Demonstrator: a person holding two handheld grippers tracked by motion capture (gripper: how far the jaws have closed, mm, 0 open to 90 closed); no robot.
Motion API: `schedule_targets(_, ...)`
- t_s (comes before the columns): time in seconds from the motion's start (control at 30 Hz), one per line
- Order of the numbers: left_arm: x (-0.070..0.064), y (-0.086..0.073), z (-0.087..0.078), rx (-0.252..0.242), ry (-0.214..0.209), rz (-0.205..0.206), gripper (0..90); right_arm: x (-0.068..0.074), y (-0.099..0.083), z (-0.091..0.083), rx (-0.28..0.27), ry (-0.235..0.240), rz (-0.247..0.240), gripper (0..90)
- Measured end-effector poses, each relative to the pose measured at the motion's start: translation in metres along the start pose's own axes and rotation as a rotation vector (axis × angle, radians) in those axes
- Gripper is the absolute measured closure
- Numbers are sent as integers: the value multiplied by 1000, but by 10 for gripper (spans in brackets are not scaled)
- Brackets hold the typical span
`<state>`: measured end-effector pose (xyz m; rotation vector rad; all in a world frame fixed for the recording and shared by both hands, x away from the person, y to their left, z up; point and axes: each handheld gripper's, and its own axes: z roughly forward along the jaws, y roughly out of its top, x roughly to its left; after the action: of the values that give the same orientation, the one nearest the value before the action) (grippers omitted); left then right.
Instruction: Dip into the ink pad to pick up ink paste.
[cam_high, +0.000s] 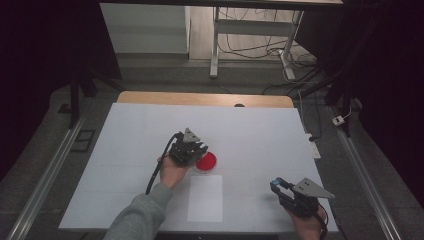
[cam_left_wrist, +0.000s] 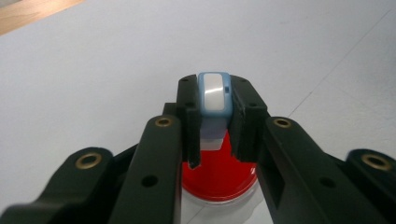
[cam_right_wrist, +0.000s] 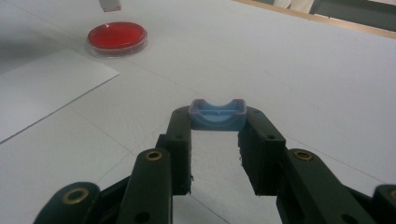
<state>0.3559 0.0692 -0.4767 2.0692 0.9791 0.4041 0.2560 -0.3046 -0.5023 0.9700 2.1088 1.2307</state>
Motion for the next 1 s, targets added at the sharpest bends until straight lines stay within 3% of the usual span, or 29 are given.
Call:
schedule_targets(0.3,-1,-2,5,19,5,16,757,0,0,0,1,0,0,651)
schedule_targets(1.0,3,-14,17,52,-8,-10,757,0,0,0,3,0,-1,651)
